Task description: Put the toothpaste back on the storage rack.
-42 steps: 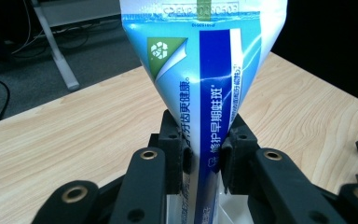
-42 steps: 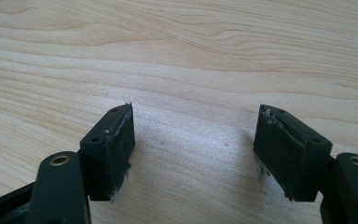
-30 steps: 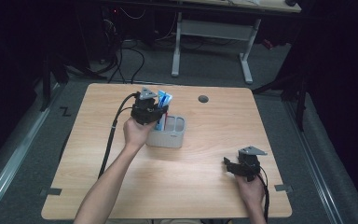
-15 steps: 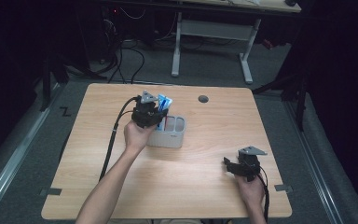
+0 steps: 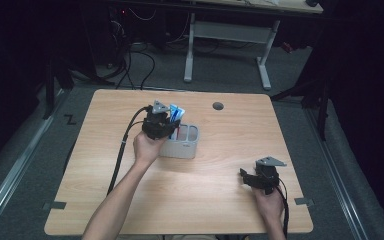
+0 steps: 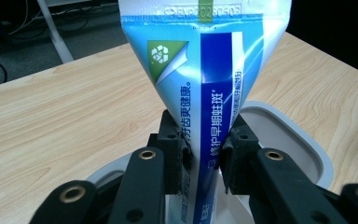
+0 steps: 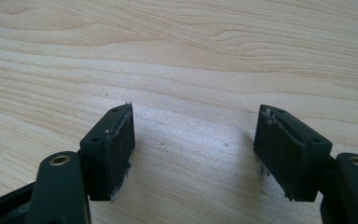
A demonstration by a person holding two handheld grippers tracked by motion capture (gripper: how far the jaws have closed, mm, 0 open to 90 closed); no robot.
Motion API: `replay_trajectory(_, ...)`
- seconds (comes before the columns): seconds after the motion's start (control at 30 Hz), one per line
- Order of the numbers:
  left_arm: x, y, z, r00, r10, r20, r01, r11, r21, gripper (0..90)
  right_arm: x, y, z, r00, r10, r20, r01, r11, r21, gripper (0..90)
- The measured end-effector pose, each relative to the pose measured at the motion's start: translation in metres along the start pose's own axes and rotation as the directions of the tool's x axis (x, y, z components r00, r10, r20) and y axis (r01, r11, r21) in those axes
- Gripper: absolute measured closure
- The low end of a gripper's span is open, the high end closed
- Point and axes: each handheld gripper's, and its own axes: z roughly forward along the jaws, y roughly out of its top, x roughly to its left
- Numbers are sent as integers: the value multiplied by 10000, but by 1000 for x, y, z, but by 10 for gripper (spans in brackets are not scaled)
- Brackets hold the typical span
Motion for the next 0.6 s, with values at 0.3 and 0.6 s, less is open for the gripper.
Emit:
replay_trajectory(0.3, 4, -2, -2, 10000, -79, 45, 80, 9999, -108, 720, 0, 0, 0, 10000, -4, -2, 4, 10000, -2, 288)
replay_trajectory(0.6, 6, -2, -3, 10000, 12, -10, -12, 10000, -83, 709, 0, 0, 0, 10000, 6, 9, -6, 10000, 5, 288)
